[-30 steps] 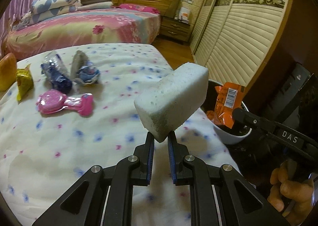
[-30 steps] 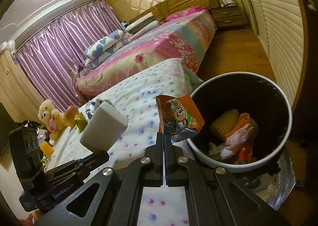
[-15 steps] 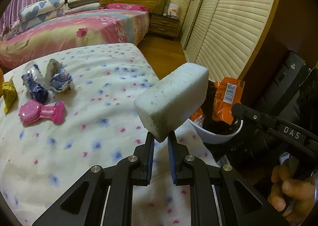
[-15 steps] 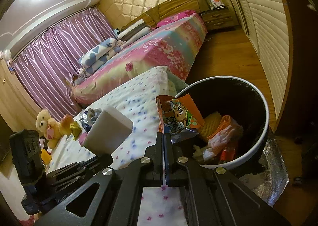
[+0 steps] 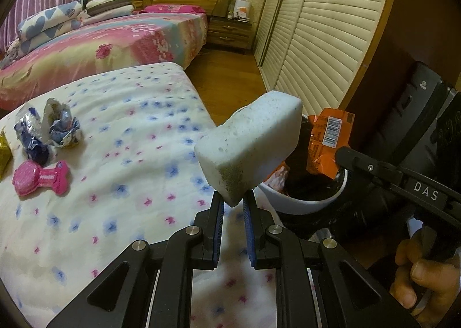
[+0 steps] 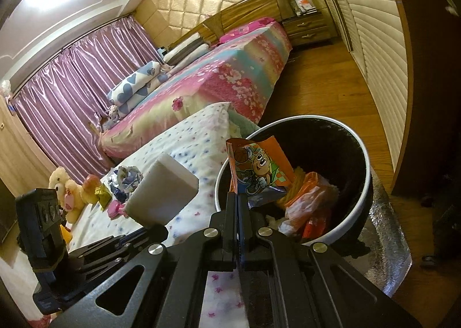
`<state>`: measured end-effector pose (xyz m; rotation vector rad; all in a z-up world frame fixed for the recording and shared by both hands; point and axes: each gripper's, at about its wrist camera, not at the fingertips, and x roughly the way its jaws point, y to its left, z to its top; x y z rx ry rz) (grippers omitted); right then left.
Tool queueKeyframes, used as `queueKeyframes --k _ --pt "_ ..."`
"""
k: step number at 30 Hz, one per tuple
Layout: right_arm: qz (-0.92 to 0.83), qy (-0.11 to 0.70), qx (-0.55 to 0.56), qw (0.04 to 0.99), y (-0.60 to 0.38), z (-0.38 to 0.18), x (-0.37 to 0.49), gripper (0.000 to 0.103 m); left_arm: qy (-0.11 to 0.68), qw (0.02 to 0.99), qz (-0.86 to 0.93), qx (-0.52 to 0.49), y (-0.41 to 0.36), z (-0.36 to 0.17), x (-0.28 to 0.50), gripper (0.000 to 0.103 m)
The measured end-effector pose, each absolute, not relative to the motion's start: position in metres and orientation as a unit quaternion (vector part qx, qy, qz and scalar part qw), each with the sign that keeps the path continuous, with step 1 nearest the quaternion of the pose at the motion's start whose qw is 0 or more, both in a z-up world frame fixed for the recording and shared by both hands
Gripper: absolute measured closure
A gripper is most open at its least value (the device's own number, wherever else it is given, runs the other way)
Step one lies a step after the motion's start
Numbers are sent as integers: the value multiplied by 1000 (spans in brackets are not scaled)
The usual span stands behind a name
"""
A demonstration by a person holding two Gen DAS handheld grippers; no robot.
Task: Collect trash
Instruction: 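Carry the sponge and cartoon chip bag over the bin and open both tools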
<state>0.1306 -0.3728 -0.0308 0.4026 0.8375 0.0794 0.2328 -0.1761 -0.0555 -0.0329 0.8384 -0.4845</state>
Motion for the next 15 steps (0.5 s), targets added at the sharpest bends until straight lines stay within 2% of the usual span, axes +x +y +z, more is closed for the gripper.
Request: queueKeyframes --k 15 --pt "25 411 200 889 -394 -39 137 103 408 881 -238 4 -203 -62 250 90"
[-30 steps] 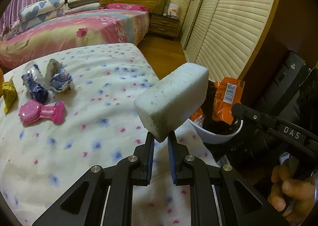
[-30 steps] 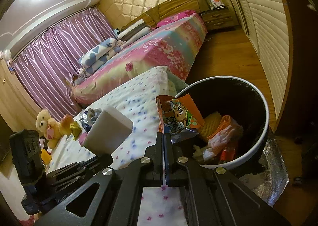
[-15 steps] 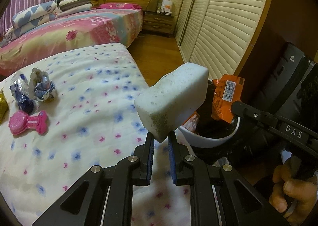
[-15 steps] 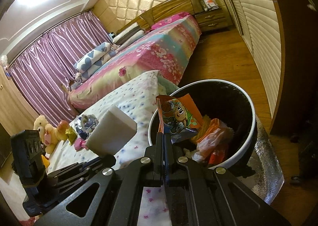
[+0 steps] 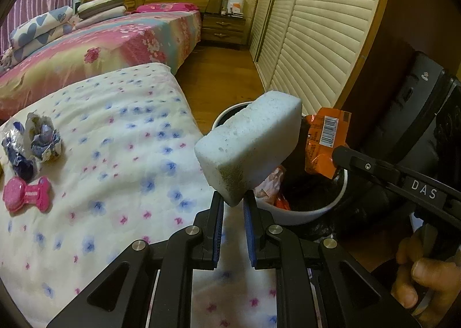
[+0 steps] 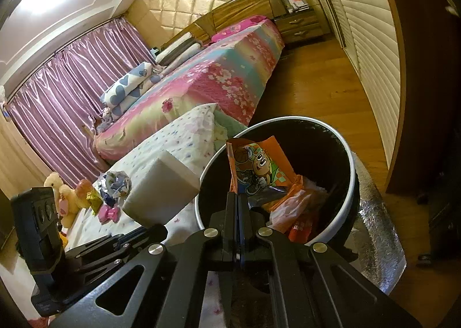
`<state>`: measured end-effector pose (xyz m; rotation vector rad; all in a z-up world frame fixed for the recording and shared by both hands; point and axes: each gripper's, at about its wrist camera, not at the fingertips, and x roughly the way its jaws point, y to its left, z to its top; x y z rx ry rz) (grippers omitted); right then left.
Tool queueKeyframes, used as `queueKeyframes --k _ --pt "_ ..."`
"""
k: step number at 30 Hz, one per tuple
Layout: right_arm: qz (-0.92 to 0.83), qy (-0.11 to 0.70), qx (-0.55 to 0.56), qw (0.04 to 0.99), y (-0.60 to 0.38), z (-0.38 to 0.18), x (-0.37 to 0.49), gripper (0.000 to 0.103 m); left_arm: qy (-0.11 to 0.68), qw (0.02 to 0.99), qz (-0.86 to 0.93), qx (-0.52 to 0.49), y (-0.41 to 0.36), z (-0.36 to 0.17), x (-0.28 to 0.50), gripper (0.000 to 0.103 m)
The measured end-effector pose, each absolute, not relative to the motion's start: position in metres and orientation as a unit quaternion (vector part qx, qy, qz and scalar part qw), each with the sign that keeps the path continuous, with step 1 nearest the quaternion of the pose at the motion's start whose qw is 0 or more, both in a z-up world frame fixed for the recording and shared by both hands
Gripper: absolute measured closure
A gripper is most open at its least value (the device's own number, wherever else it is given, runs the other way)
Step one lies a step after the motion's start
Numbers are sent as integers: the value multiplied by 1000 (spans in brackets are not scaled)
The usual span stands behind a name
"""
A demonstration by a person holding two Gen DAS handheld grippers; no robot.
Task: Collect trash
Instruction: 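Carry the sponge and cartoon chip bag over the bin and open both tools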
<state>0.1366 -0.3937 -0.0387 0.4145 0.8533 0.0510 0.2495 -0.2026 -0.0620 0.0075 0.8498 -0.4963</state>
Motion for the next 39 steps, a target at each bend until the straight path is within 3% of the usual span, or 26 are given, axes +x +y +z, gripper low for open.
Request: queueKeyframes --k 39 --pt "6 425 206 881 -418 -48 166 103 415 878 -239 18 -242 -61 274 87"
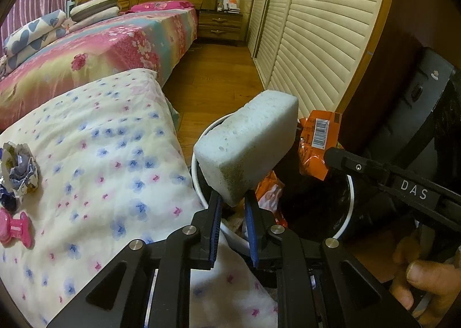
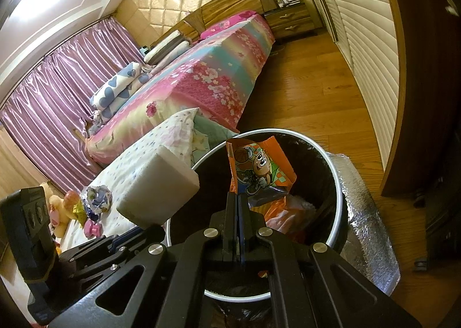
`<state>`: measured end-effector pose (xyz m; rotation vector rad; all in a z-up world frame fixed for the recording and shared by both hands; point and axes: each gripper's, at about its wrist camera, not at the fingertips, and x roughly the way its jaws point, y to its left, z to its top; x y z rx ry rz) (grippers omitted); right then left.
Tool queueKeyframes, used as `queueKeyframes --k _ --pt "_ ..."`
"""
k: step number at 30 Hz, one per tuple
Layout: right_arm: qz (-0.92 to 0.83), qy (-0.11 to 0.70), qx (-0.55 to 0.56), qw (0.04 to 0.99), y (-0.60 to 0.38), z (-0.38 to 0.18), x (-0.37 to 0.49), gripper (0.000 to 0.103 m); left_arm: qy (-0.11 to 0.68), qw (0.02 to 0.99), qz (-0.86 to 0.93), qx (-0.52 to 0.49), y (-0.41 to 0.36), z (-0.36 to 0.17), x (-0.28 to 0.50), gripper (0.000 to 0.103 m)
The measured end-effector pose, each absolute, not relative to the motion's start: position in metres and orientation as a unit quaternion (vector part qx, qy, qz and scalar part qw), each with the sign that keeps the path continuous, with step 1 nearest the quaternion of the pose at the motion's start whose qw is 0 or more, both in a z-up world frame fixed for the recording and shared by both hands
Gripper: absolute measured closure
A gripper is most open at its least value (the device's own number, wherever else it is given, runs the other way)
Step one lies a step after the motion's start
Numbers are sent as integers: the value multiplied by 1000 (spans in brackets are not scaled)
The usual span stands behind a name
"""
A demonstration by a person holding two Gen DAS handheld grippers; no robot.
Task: Collect trash
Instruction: 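Carry the sponge and cartoon chip bag over the bin and open both tools, then move both tools back to the bed toward the yellow snack bag and crumpled wrapper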
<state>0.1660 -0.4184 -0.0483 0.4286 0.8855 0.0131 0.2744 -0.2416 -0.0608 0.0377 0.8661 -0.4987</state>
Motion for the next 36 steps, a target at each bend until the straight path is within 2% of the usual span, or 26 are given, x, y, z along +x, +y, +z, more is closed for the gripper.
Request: queueKeyframes --k 6,9,10,12,13,15,16,17,19,36 --pt "-3 425 208 881 -422 -49 166 97 410 879 -243 16 -241 -56 273 81" --pt "-5 427 211 879 -422 -49 165 95 407 882 -237 13 -235 -56 269 65" --pt "-7 427 211 879 -422 -49 165 89 407 883 -234 11 -232 -57 267 60" --pt "-8 423 214 880 -421 -48 162 70 409 884 -227 5 -224 -58 263 57" --pt "-8 422 215 881 -421 -48 162 56 411 884 -223 1 -220 -59 261 53" --pt "-7 417 214 883 -418 -46 160 49 415 884 -216 -5 -211 -60 256 51" --pt "-6 418 212 883 -416 -45 160 41 417 884 -211 -7 -207 -61 253 48" --pt "-3 418 212 883 -413 -45 159 27 420 884 -206 -10 -203 -62 251 47" --pt "5 416 211 884 -407 -43 157 20 423 884 -199 -21 -191 -64 245 46" --pt "76 433 176 881 -326 -45 154 20 412 901 -109 -85 -76 -52 201 45"
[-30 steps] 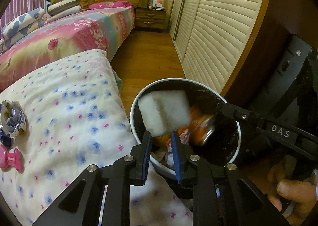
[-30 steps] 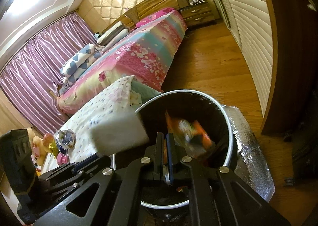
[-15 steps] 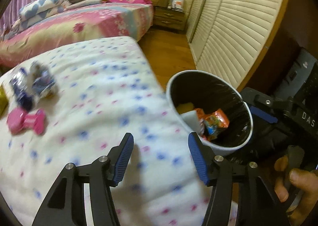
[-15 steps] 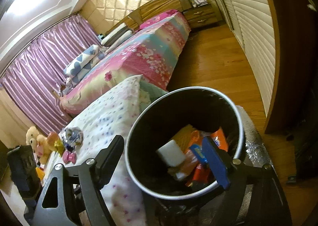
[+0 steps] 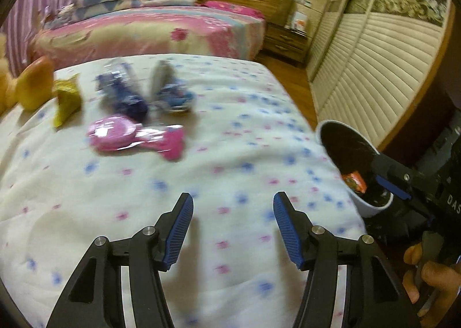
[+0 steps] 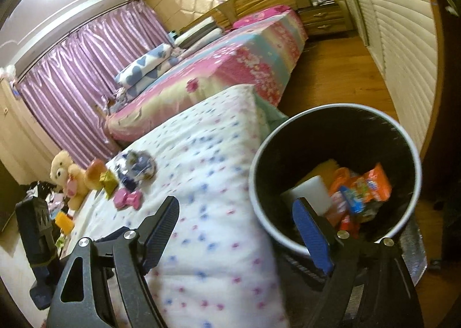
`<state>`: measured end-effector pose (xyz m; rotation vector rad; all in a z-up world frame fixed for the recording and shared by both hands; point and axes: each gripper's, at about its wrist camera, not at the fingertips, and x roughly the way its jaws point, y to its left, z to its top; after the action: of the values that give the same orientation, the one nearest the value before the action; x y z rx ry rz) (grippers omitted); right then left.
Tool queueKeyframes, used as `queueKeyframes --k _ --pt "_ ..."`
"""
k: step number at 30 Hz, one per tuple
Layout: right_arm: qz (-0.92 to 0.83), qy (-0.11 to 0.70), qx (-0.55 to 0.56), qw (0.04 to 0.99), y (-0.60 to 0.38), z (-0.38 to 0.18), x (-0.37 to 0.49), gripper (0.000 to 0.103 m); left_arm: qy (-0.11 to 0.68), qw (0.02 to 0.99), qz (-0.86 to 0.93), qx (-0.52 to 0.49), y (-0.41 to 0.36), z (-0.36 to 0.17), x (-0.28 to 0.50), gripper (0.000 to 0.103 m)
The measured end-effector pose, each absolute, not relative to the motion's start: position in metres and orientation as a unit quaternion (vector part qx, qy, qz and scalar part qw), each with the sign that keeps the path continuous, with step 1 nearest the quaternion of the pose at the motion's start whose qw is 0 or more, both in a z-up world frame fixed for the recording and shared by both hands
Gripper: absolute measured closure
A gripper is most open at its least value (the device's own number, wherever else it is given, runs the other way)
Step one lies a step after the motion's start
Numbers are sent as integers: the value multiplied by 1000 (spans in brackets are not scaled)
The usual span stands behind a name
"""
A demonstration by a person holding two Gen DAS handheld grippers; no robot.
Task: Collect trash
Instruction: 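Move both tools back to the bed toward the yellow snack bag and crumpled wrapper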
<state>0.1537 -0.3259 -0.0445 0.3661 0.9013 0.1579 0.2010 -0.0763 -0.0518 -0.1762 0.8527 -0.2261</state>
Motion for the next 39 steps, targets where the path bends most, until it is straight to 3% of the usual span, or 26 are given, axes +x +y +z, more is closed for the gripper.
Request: queueKeyframes --k 20,39 --pt "149 462 147 862 -238 -63 169 20 405 905 -14 -130 28 -52 185 45" --pt "185 473 121 853 -169 -77 215 20 396 909 28 -125 77 -60 238 45"
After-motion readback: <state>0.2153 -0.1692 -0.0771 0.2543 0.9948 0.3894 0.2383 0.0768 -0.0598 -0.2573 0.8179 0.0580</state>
